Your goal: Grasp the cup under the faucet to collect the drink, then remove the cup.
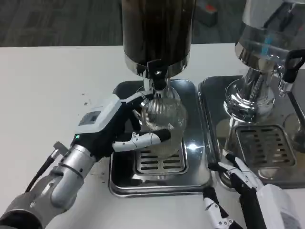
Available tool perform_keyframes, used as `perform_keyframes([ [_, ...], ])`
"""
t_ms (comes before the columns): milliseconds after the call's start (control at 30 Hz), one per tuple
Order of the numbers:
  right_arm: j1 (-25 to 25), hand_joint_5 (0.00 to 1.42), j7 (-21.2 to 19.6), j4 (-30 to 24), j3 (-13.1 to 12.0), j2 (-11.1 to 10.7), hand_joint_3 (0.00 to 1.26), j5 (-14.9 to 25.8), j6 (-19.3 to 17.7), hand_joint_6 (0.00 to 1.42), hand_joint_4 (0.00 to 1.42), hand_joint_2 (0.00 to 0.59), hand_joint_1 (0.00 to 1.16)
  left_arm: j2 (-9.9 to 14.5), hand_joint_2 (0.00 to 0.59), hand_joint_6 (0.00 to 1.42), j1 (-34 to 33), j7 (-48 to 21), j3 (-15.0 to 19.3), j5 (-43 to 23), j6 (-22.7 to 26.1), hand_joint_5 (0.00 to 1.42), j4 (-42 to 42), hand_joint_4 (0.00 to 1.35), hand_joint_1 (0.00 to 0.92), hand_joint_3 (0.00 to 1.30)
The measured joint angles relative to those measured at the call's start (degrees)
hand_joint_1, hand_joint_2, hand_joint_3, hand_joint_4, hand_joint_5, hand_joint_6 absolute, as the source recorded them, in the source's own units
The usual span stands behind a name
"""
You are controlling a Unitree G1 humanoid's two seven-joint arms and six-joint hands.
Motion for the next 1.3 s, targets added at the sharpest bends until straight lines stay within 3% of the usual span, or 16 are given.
perform_keyframes([
  [400,-0.9,0.13,0.0,1.0,0.0,0.0,0.31,0.9,0.0,0.32,0.11,0.445,0.27,3.7,0.036,1.11,3.9,1.0,3.8,-0.8,-3.2,0.72,-6.1,0.56,0.071,0.26],
  [767,-3.1,0.13,0.1,2.4,0.1,-0.7,0.31,2.0,0.0,0.32,0.11,0.445,0.27,9.3,0.039,1.10,10.7,-2.0,10.1,-5.1,-6.0,0.72,-15.6,0.57,0.068,0.26],
  [1033,-4.7,0.14,0.2,2.7,-0.1,-1.2,0.31,3.1,0.0,0.32,0.11,0.445,0.26,13.0,0.078,1.05,17.0,-7.9,15.2,-11.6,-8.1,0.66,-22.2,0.56,0.063,0.29],
  [1300,-6.2,0.14,0.3,4.4,-0.2,-2.0,0.31,3.9,0.0,0.32,0.11,0.445,0.26,14.4,0.076,1.02,22.8,-16.8,20.4,-22.7,-10.3,0.65,-29.9,0.55,0.011,0.32],
])
